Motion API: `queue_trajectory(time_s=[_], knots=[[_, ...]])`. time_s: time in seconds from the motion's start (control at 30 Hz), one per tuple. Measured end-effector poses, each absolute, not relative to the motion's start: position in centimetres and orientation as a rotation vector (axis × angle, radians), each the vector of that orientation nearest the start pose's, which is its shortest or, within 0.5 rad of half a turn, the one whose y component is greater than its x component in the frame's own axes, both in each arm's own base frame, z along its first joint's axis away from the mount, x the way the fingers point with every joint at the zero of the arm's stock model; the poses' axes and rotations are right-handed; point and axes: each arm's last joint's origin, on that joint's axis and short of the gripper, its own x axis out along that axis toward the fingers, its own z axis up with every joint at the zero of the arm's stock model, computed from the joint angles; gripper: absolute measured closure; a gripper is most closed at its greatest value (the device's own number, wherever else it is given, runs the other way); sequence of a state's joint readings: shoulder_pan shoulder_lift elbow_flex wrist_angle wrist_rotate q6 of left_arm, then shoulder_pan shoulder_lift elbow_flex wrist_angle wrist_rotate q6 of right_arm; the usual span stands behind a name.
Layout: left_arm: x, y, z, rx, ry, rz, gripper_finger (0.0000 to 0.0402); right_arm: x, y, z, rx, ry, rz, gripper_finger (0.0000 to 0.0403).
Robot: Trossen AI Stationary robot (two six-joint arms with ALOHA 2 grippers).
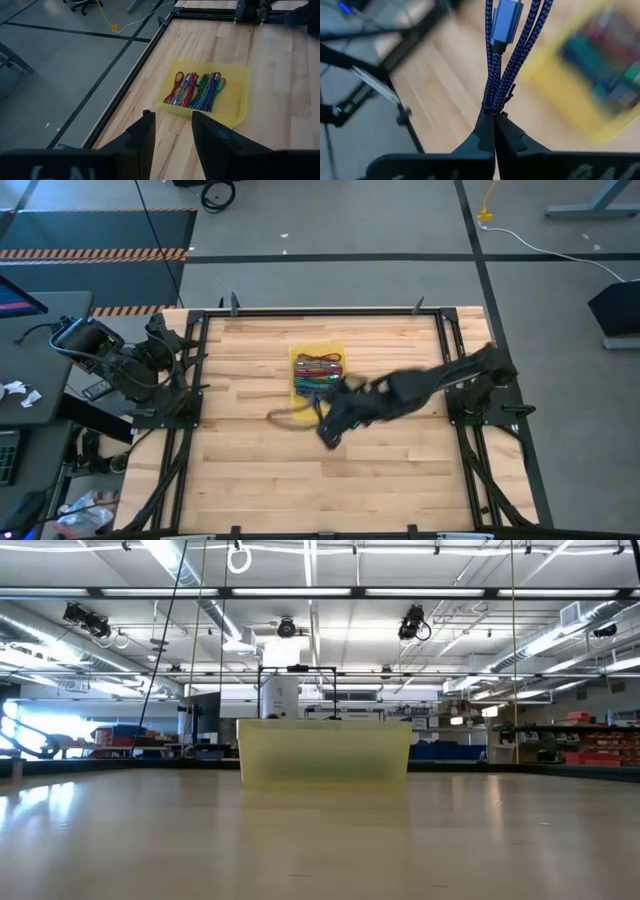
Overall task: Pick and place USB-C Cables
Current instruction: Put the dark blue charger cable into the yellow bin
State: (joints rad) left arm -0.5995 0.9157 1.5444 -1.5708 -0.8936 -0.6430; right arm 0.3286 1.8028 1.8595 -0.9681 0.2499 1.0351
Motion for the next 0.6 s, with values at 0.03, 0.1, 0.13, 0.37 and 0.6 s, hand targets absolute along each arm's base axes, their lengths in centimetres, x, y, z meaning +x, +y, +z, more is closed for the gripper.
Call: queue_trajectory(time_s=[0.03, 0.1, 0.13, 0.37, 0.6], knots=[[7.3, -2.2, 43.6, 0.029, 0.562, 0.469, 0.0267, 35.7, 11.1, 37.5, 0.671, 0.772, -0.373, 0.0402], [7.3, -2.2, 43.6, 0.028, 0.563, 0.468, 0.0267, 34.7, 10.1, 40.0, 0.604, 0.725, -0.376, 0.0402], [7.3, -2.2, 43.6, 0.027, 0.566, 0.464, 0.0267, 34.3, 9.6, 40.9, 0.566, 0.716, -0.378, 0.0402], [7.3, -2.3, 43.6, 0.022, 0.573, 0.454, 0.0267, 31.2, 4.9, 44.4, 0.365, 0.812, -0.385, 0.0402], [7.3, -2.3, 43.6, 0.016, 0.569, 0.453, 0.0267, 31.9, -0.2, 42.3, 0.252, 1.060, -0.299, 0.0403]])
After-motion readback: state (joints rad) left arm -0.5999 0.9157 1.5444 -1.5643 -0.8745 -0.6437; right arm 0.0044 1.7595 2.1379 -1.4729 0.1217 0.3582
